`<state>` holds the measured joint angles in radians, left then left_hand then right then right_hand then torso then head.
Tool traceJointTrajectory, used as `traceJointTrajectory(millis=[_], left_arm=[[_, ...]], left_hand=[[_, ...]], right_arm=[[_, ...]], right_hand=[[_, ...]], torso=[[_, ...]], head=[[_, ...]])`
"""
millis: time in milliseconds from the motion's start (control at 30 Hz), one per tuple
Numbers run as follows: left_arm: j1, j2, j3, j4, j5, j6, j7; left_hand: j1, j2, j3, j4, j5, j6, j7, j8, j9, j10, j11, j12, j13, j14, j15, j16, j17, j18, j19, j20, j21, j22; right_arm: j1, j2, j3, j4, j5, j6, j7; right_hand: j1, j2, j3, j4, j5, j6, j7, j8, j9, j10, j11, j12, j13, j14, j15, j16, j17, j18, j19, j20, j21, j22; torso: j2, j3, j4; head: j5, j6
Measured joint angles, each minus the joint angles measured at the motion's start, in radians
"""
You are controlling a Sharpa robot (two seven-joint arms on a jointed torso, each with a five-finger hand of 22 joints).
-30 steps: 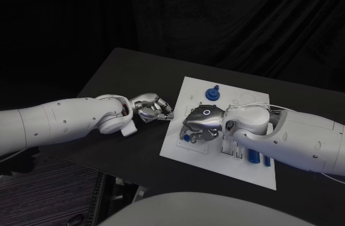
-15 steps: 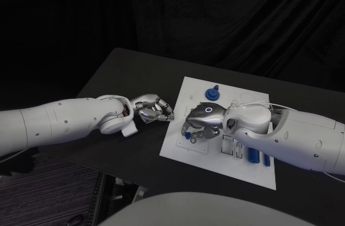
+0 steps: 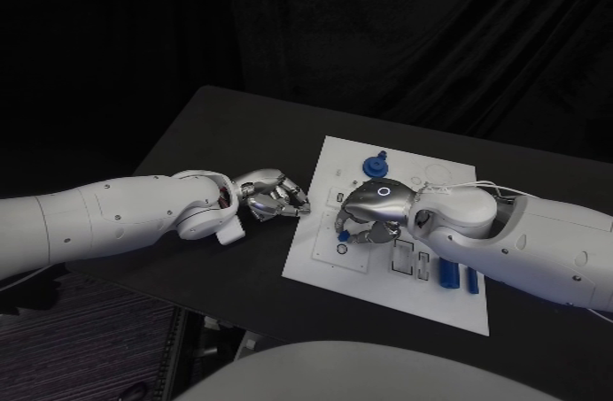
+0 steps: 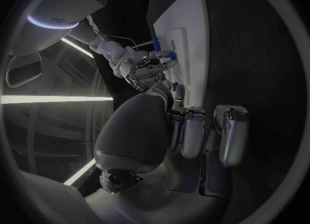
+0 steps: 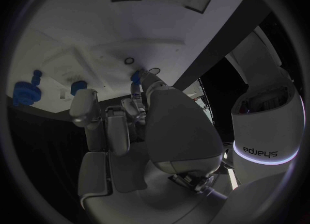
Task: Assemble the parts on the task board
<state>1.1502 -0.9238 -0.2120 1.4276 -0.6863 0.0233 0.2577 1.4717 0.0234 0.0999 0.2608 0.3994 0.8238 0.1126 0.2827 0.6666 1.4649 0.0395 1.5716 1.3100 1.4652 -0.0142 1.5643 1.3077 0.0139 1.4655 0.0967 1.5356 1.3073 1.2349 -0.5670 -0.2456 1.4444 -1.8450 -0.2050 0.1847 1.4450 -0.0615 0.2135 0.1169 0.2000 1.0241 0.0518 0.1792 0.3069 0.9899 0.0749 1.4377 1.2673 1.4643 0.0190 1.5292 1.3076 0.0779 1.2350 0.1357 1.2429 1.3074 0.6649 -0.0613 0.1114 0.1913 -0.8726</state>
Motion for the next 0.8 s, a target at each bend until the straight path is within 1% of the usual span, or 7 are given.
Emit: traceJointTrajectory(millis=[100,233,300,367,400,567,800], left_arm=[[-0.001,0.002,0.0,0.001,0.003,0.0,0.001],[-0.003,0.007,0.0,0.002,0.007,0.0,0.004],[-0.006,0.011,0.0,0.002,0.008,0.0,0.005],[-0.007,0.015,0.0,0.003,0.009,0.0,0.005],[-0.008,0.018,0.0,0.003,0.01,0.0,0.006],[-0.014,0.032,0.0,0.004,0.012,0.004,0.008],[-0.025,0.052,0.0,0.005,0.013,0.01,0.016]], left_hand=[[-0.01,0.0,0.0,0.006,-0.017,0.0,0.0,0.0,0.0,0.0,0.0,0.0,0.0,0.0,0.0,0.0,0.0,0.0,0.0,0.0,0.0,0.0],[-0.019,-0.001,0.004,0.018,-0.038,-0.009,0.009,-0.008,-0.011,0.0,0.0,0.0,0.0,0.0,0.0,0.0,0.0,0.0,0.0,0.0,-0.005,0.0],[-0.019,-0.001,0.007,0.021,-0.046,-0.022,0.015,-0.024,-0.028,0.0,0.0,0.0,0.0,0.0,0.0,0.0,0.0,0.0,0.0,0.0,-0.005,0.0],[-0.03,-0.007,0.007,0.021,-0.061,-0.027,0.02,-0.044,-0.051,0.001,0.009,0.0,-0.001,0.002,0.009,0.0,0.0,0.0,0.0,0.008,-0.01,0.0],[-0.04,-0.005,0.007,0.021,-0.072,-0.027,0.02,-0.053,-0.063,0.0,0.011,0.0,-0.001,0.002,0.009,0.0,0.0,0.0,0.0,0.008,-0.01,0.0],[-0.064,-0.01,0.0,0.028,-0.111,-0.036,0.028,-0.082,-0.103,0.0,0.018,0.0,-0.001,0.002,0.016,0.0,0.0,0.0,0.0,0.015,-0.01,0.0],[-0.083,-0.007,-0.018,0.026,-0.139,-0.04,0.032,-0.104,-0.14,0.0,0.025,0.0,-0.001,0.002,0.023,0.0,0.0,0.0,0.0,0.022,-0.01,0.0]], right_arm=[[-0.001,-0.018,-0.002,0.008,-0.002,-0.016,-0.007],[-0.001,-0.035,-0.002,0.016,-0.003,-0.046,-0.018],[-0.001,-0.042,-0.002,0.022,-0.003,-0.066,-0.024],[-0.001,-0.048,-0.002,0.027,-0.004,-0.087,-0.031],[-0.001,-0.051,-0.002,0.029,-0.004,-0.096,-0.033],[-0.001,-0.058,-0.002,0.038,-0.004,-0.143,-0.047],[-0.001,-0.066,-0.002,0.052,-0.004,-0.199,-0.064]], right_hand=[[-0.002,0.002,-0.005,0.003,0.0,0.0,0.0,0.0,0.041,0.008,0.001,0.004,0.003,0.0,0.0,0.0,0.0,0.0,0.0,0.0,0.0,0.0],[-0.011,0.001,-0.008,0.006,0.005,0.0,0.0,0.004,0.041,0.019,-0.001,0.004,0.008,0.0,0.0,0.0,0.0,0.0,0.0,0.0,0.0,0.0],[-0.015,0.0,-0.008,0.006,0.005,0.0,0.0,0.005,0.042,0.02,-0.002,0.008,0.008,0.0,0.0,-0.008,0.0,0.0,-0.004,-0.004,-0.01,0.0],[-0.015,0.0,-0.01,0.004,0.005,0.0,0.0,0.005,0.045,0.02,-0.002,0.008,0.008,0.0,0.0,-0.014,0.0,0.002,-0.02,-0.001,-0.03,0.0],[-0.015,0.0,-0.011,0.003,0.005,0.0,0.0,0.006,0.076,0.02,-0.002,0.008,0.008,0.0,0.0,-0.014,0.0,0.015,-0.021,-0.002,-0.032,0.0],[-0.015,0.0,-0.011,0.003,0.009,0.0,0.0,0.006,0.077,0.027,-0.002,0.008,0.009,0.0,0.0,-0.014,0.0,0.017,-0.024,-0.005,-0.032,0.0],[-0.01,0.004,-0.012,0.002,0.02,-0.002,0.002,0.013,0.077,0.027,-0.002,0.012,0.009,0.0,0.0,-0.014,0.0,0.017,-0.024,-0.005,-0.032,0.0]], torso=[[0.0,0.0002,-0.0014],[0.0,0.0003,-0.0023],[0.0,0.0003,-0.0023],[0.0,0.0003,-0.0026],[0.0,0.0003,-0.0027],[0.0,0.0002,-0.0033],[0.0,0.0006,-0.0039]], head=[[-0.002,0.0],[-0.007,0.0],[-0.01,0.0],[-0.012,0.0],[-0.013,0.0],[-0.016,0.0],[-0.021,0.0]])
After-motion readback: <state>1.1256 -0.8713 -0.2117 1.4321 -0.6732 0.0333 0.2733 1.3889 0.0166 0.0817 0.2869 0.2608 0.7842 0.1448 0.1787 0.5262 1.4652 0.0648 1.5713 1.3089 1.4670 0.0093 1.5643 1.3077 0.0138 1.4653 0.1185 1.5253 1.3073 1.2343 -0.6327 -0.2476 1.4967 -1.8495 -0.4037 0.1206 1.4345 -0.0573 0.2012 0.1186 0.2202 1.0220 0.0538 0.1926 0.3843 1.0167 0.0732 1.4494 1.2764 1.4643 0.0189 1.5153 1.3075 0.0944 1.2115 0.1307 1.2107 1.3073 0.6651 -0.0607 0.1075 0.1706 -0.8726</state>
